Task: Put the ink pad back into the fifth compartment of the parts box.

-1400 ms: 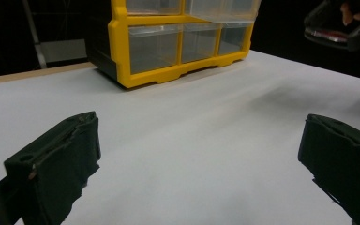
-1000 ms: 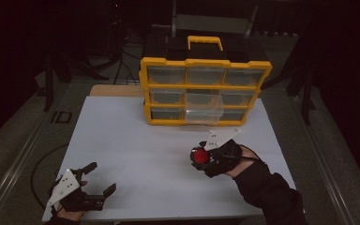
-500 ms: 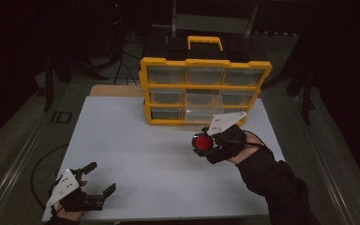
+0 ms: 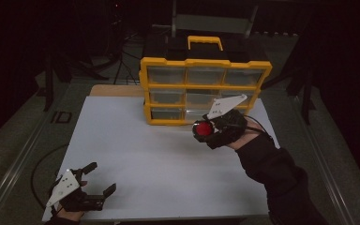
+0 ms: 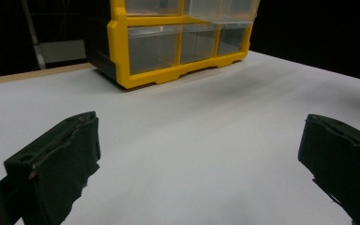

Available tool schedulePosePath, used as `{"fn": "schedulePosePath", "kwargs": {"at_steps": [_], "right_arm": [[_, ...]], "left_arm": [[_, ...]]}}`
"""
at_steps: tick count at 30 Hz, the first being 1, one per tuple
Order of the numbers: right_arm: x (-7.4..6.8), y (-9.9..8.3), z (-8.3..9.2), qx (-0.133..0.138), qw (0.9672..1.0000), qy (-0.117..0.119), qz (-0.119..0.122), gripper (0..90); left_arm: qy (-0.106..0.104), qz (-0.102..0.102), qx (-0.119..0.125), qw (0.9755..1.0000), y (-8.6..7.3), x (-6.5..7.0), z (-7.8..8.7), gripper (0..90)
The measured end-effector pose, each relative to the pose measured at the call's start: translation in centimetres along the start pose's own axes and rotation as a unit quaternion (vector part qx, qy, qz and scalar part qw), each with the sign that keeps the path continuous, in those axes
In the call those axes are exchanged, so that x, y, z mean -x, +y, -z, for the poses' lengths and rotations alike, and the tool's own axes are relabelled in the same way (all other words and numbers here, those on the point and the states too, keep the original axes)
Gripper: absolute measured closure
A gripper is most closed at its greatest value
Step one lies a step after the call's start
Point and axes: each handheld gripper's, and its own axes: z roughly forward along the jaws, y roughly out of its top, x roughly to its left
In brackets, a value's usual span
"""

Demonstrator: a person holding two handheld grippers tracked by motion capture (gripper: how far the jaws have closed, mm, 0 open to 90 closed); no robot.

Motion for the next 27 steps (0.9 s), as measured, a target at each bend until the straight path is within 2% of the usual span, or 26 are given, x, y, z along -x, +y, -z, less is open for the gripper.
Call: {"fn": "schedulePosePath", "kwargs": {"at_steps": [16, 27], "right_arm": [[3.5, 1.9, 0.2, 0.000, 0.9992, -0.033, -0.024, 30.1], [5.8, 2.9, -0.1, 0.004, 0.9977, -0.047, -0.048, 30.1]], "left_arm": [[0.000, 0.000, 0.000, 1.0000, 0.0, 0.0, 0.0, 0.4], [-0.002, 0.000, -0.002, 1.0000, -0.1, 0.0, -0.1, 0.4]]}}
